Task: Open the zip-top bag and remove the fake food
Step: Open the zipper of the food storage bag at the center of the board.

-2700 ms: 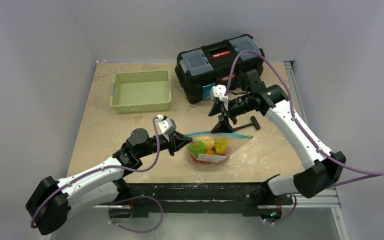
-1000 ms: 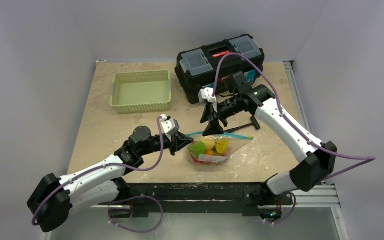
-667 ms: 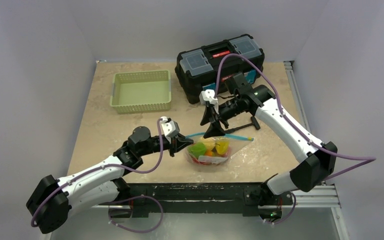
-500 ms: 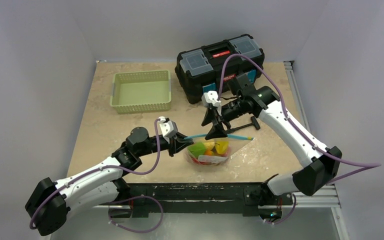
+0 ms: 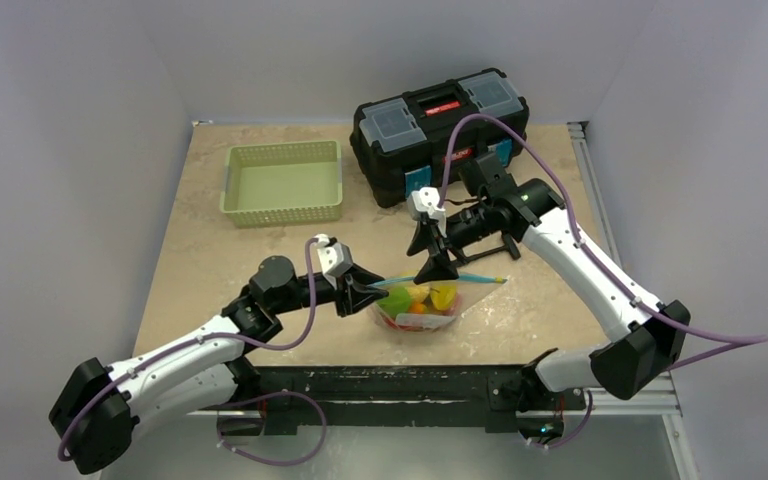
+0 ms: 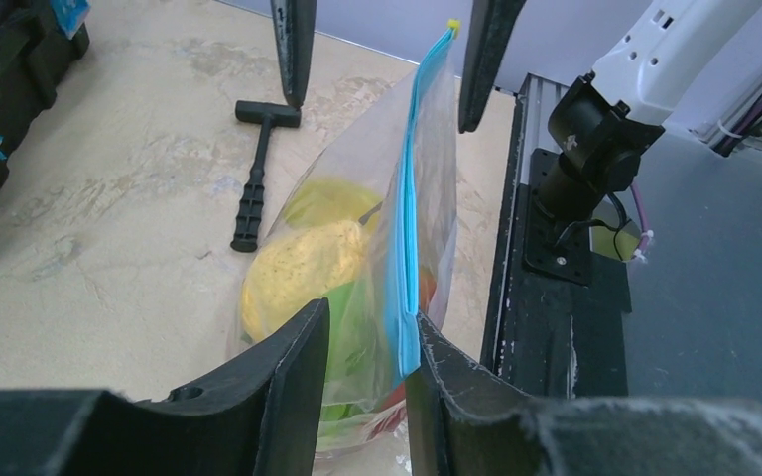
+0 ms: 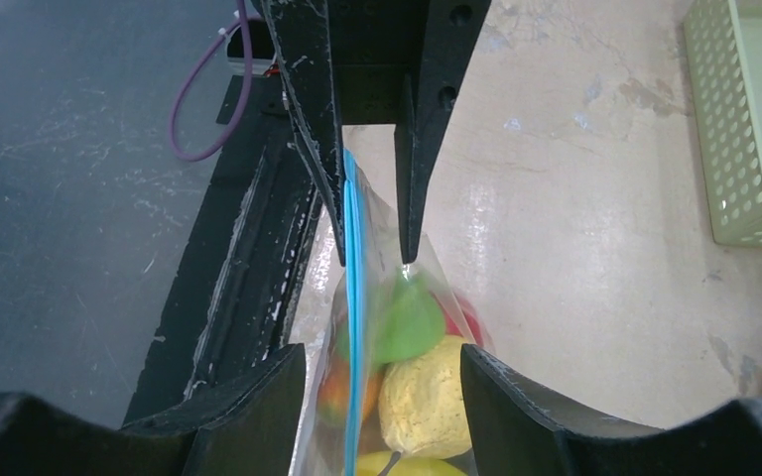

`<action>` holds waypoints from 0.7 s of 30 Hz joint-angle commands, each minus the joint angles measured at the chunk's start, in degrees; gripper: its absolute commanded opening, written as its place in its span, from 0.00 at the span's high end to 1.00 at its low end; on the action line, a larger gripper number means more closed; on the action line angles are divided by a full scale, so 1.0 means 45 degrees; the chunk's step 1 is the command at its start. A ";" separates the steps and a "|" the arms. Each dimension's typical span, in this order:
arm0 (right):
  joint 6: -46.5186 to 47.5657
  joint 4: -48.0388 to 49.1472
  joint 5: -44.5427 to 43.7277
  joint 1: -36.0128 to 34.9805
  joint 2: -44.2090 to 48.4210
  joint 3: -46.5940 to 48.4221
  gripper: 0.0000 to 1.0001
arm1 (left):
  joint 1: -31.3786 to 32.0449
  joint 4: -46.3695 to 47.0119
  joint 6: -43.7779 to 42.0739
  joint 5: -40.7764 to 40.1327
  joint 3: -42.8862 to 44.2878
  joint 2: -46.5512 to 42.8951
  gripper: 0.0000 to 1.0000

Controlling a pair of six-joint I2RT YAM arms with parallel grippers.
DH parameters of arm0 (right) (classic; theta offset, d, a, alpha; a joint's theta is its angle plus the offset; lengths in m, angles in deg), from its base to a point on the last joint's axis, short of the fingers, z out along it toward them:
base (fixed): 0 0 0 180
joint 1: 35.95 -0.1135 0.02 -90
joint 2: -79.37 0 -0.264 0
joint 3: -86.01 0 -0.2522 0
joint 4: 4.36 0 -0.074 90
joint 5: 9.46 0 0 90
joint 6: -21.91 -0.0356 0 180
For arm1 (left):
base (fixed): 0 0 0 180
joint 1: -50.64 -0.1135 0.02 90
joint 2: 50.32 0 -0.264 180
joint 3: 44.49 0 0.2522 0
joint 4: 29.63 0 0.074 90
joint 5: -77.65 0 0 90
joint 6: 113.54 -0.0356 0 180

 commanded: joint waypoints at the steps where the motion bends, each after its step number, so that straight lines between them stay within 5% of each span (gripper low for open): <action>1: -0.0158 0.0060 -0.0028 -0.0024 0.0444 0.0080 0.42 | -0.0018 -0.0261 -0.0175 0.0763 -0.0087 -0.0796 0.68; 21: -0.0691 0.0672 -0.1308 -0.1416 -0.0525 0.0778 0.52 | -0.0018 -0.0985 -0.0413 0.0691 0.0136 -0.0752 0.75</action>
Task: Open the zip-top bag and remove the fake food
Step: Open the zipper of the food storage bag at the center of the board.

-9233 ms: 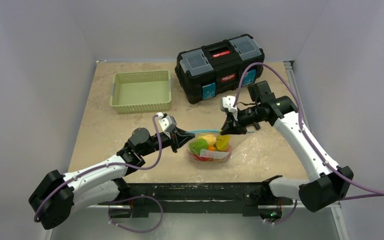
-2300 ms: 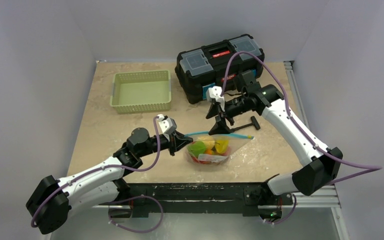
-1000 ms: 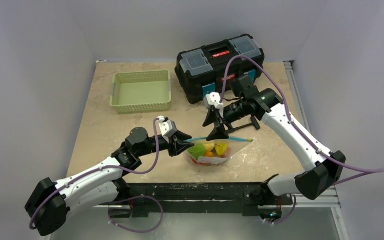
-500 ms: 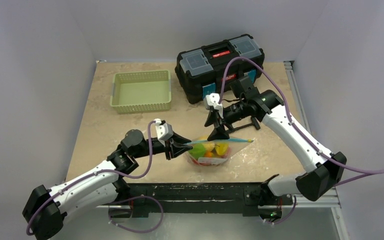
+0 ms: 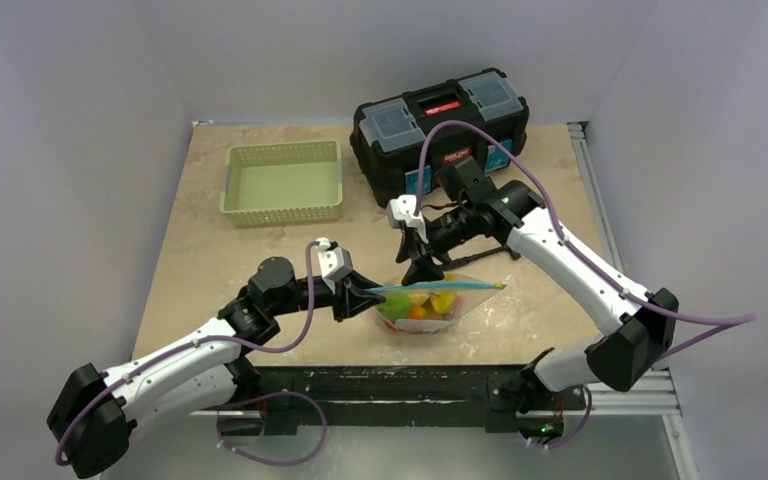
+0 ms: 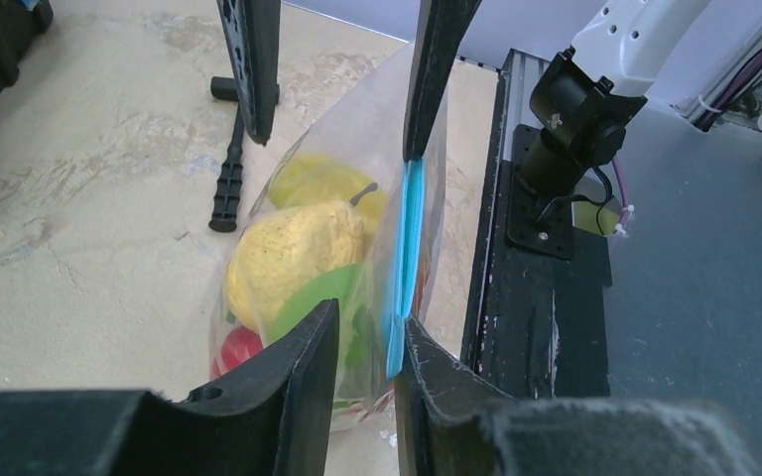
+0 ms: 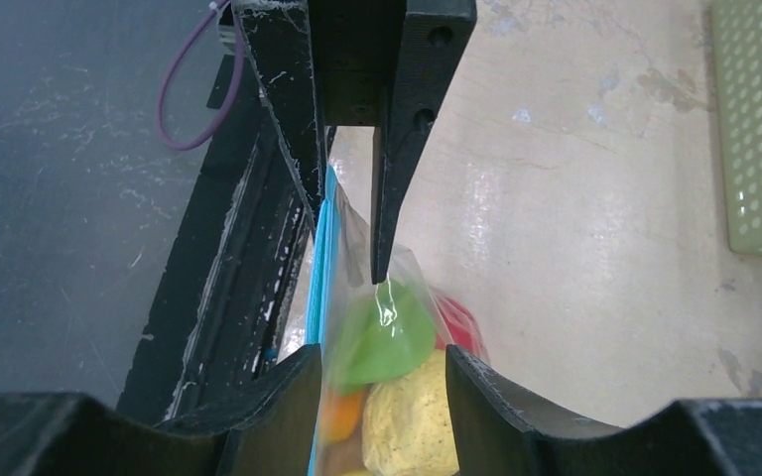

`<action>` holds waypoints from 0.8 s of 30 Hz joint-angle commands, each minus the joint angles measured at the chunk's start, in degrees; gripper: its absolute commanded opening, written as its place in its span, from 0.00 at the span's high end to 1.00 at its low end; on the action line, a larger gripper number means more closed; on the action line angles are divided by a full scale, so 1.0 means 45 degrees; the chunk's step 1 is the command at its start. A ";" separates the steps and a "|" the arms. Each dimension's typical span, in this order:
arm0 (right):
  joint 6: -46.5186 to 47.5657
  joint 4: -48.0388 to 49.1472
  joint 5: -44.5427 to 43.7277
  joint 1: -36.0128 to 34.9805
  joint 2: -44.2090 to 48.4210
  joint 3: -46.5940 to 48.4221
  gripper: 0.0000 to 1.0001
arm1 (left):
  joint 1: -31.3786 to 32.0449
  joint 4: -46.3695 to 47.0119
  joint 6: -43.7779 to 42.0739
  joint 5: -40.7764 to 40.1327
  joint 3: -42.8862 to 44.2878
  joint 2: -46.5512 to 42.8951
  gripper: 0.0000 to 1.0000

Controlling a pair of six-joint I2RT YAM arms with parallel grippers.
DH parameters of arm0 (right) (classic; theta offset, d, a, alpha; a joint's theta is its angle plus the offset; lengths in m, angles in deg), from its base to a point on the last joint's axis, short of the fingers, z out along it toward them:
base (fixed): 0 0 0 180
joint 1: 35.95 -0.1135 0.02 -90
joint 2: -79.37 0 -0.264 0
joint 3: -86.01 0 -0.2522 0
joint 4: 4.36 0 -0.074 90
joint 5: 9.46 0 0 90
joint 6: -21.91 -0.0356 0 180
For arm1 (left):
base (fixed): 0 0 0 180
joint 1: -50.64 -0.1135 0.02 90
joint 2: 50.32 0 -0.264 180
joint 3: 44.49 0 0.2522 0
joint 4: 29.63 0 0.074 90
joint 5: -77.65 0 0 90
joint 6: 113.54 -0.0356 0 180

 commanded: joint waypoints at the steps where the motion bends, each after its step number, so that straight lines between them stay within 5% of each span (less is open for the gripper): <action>1: -0.0022 0.0052 -0.0107 -0.0317 -0.0061 0.0533 0.52 | -0.0018 0.0075 -0.0249 0.0098 0.0136 -0.0175 0.75; 24: -0.0378 0.0390 -0.0470 -0.0423 -0.0070 0.0187 0.52 | -0.0019 0.0124 -0.0210 0.0053 0.0096 -0.0243 0.75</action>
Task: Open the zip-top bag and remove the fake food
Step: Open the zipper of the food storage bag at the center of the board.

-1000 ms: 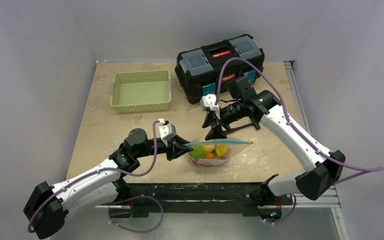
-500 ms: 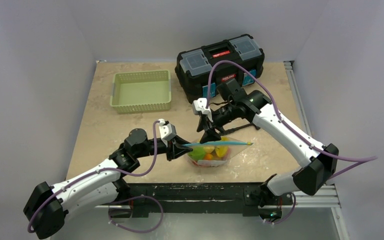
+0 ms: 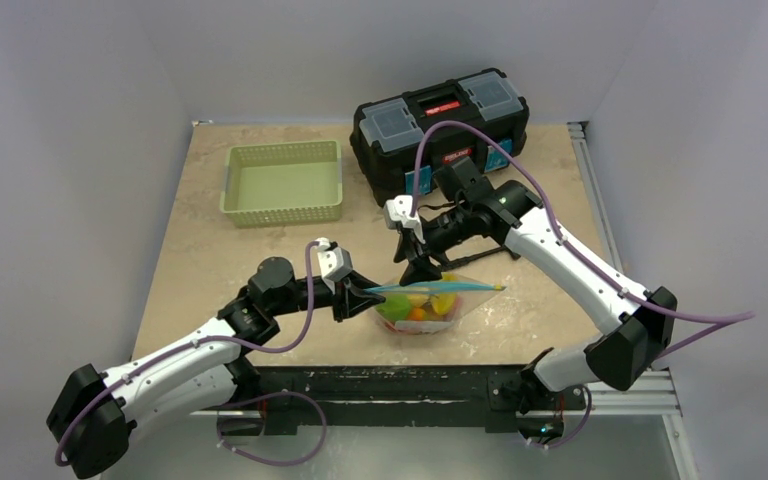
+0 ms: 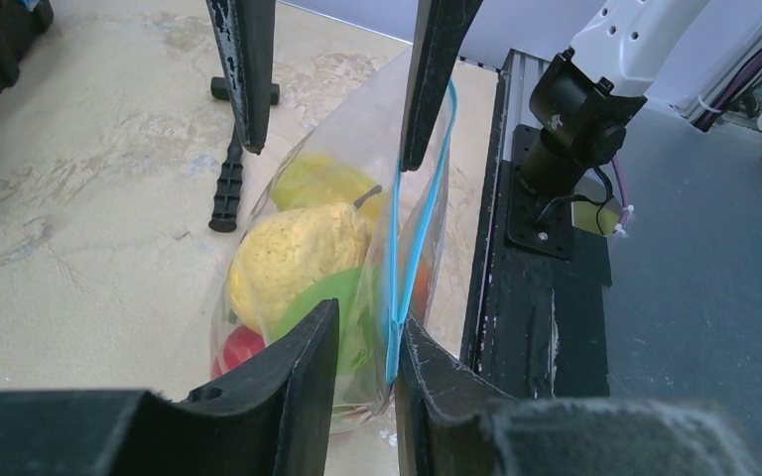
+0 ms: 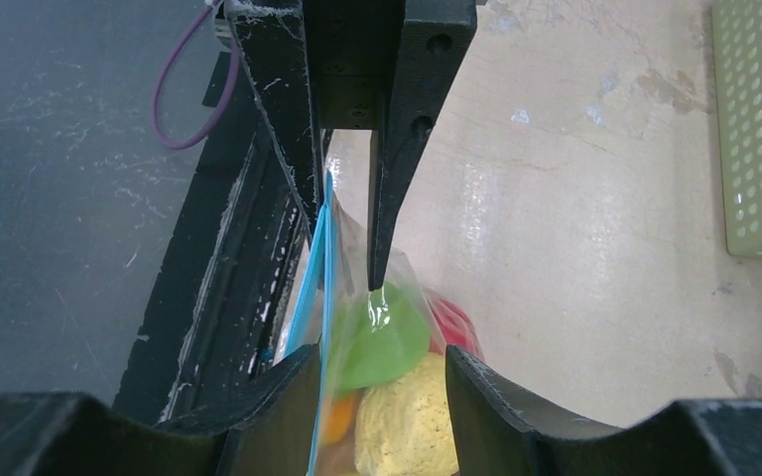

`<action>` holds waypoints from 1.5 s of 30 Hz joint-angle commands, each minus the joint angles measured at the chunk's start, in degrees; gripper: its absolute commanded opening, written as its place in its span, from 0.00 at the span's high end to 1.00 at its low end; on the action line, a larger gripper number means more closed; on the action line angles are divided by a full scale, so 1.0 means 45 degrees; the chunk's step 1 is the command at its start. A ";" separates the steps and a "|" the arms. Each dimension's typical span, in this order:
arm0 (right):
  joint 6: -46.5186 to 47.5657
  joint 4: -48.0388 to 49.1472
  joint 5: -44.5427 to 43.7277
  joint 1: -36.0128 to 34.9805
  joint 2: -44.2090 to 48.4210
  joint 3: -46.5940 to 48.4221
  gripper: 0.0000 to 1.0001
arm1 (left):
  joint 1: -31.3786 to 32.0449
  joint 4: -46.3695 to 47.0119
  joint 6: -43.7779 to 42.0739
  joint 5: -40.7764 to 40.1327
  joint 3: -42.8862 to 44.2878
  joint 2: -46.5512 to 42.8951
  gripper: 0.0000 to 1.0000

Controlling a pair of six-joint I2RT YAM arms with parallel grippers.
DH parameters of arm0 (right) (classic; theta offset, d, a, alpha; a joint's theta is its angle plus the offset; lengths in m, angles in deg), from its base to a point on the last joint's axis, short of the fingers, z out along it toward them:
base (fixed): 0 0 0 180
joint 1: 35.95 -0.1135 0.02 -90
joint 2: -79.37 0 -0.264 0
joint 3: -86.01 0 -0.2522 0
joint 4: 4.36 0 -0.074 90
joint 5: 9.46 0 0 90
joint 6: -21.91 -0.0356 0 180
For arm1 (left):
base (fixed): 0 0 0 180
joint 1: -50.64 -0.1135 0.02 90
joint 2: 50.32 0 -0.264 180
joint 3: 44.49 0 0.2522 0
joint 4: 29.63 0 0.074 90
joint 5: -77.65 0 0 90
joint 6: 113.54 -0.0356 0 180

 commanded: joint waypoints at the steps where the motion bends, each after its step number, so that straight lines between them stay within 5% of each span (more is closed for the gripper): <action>1: -0.0332 0.0377 -0.0343 -0.0047 0.0170 0.0005 0.52 | -0.0018 0.0184 -0.0207 0.0067 0.0097 -0.0202 0.75; 15: 0.0388 0.0180 -0.1291 -0.0050 0.1162 -0.1550 0.59 | -0.0018 0.0133 -0.0172 -0.0085 0.0072 -0.0347 0.75; 18: 0.0371 0.0191 -0.1394 -0.0045 0.1404 -0.1822 0.69 | -0.0018 0.0069 -0.0082 -0.0206 0.0068 -0.0440 0.74; 22: 0.0290 0.0147 -0.1395 -0.0050 0.1524 -0.2007 1.00 | -0.0018 -0.0156 0.0103 -0.0495 0.0058 -0.0592 0.73; 33: 0.0385 -0.0167 -0.0409 0.1335 0.2175 -0.2030 1.00 | -0.0022 -0.1880 0.0850 -0.2181 0.0171 -0.2821 0.22; 45: 0.0252 -0.0447 0.0394 0.3163 0.2975 -0.1366 1.00 | -0.0038 -0.5480 0.2258 -0.4754 0.1492 -0.4728 0.08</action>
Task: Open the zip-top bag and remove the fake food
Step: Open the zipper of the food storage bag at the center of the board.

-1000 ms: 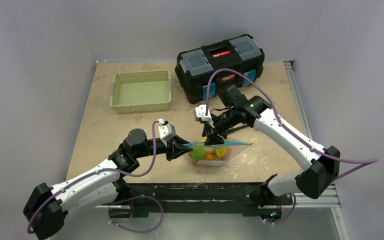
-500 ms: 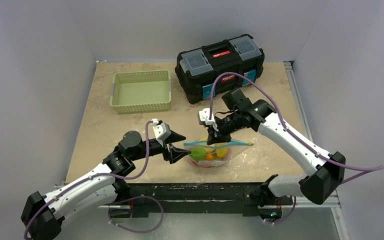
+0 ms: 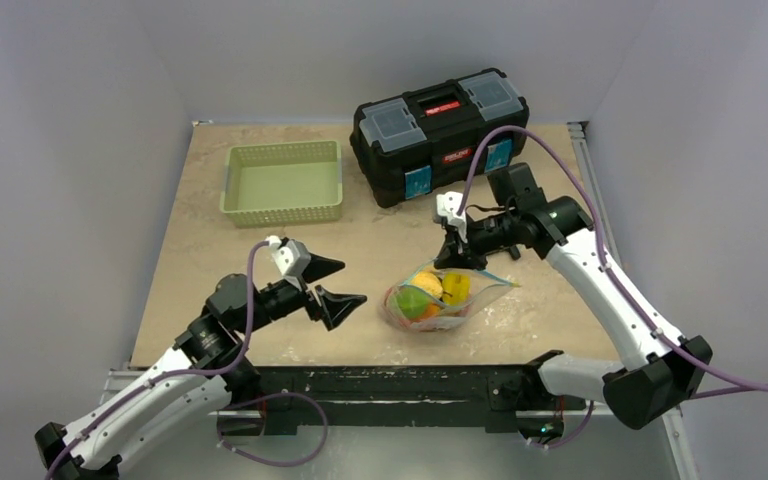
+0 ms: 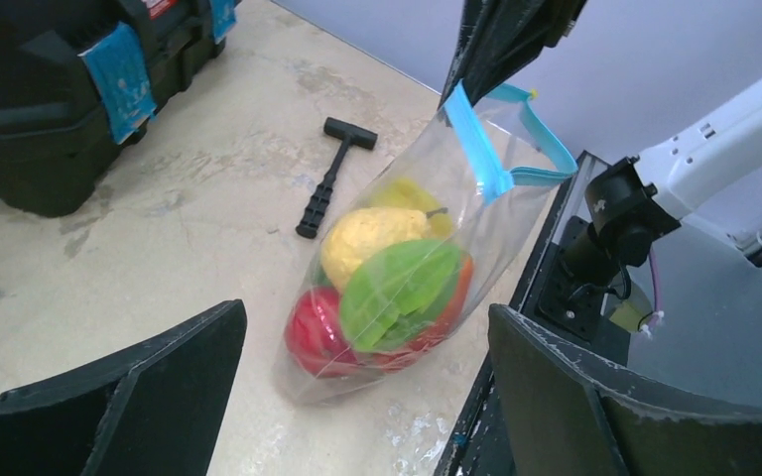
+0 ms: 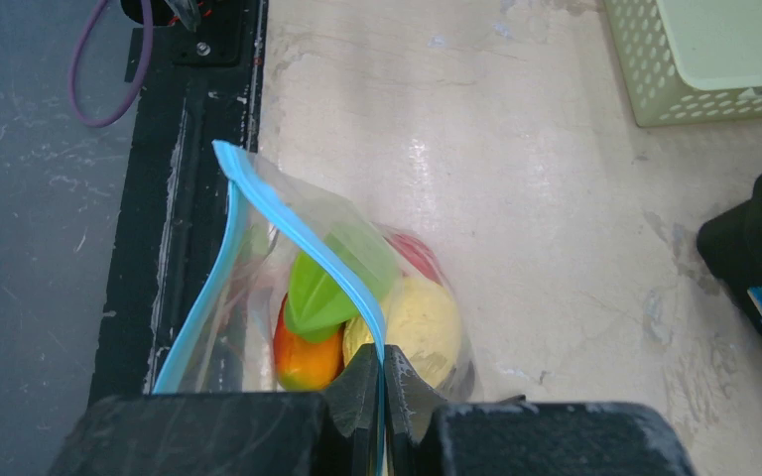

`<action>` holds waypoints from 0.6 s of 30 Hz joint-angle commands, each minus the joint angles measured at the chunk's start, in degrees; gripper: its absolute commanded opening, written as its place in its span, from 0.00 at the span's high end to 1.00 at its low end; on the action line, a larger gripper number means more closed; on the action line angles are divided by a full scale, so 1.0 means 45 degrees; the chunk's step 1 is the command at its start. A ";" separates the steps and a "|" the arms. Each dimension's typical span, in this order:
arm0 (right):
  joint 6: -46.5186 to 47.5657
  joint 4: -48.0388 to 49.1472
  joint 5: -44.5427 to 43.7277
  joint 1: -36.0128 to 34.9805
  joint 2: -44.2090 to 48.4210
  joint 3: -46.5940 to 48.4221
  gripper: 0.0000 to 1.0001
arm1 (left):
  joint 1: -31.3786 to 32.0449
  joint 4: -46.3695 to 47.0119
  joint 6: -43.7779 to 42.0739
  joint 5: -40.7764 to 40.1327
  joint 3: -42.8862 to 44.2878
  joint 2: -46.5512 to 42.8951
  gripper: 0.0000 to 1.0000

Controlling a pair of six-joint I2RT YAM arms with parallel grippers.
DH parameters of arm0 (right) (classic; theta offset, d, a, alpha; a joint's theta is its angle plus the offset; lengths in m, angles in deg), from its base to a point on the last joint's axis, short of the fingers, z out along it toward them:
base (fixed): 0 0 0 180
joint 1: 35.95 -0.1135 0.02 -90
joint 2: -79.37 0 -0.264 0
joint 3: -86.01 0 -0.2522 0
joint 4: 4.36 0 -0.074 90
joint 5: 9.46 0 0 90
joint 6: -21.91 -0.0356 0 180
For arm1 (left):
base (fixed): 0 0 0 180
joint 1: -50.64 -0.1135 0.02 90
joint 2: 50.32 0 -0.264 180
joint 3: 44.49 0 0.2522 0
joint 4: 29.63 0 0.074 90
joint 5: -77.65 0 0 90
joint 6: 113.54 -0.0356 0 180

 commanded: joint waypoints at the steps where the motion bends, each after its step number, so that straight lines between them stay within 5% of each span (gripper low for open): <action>1: -0.0020 -0.0305 0.0739 0.0596 0.0406 0.0828 1.00 | -0.0038 -0.1984 0.0812 -0.1439 0.1309 -0.0249 0.08; 18: -0.0573 -0.0001 0.0381 0.1788 0.0532 0.1808 1.00 | -0.0038 -0.3159 0.1269 -0.2247 0.1876 -0.0071 0.00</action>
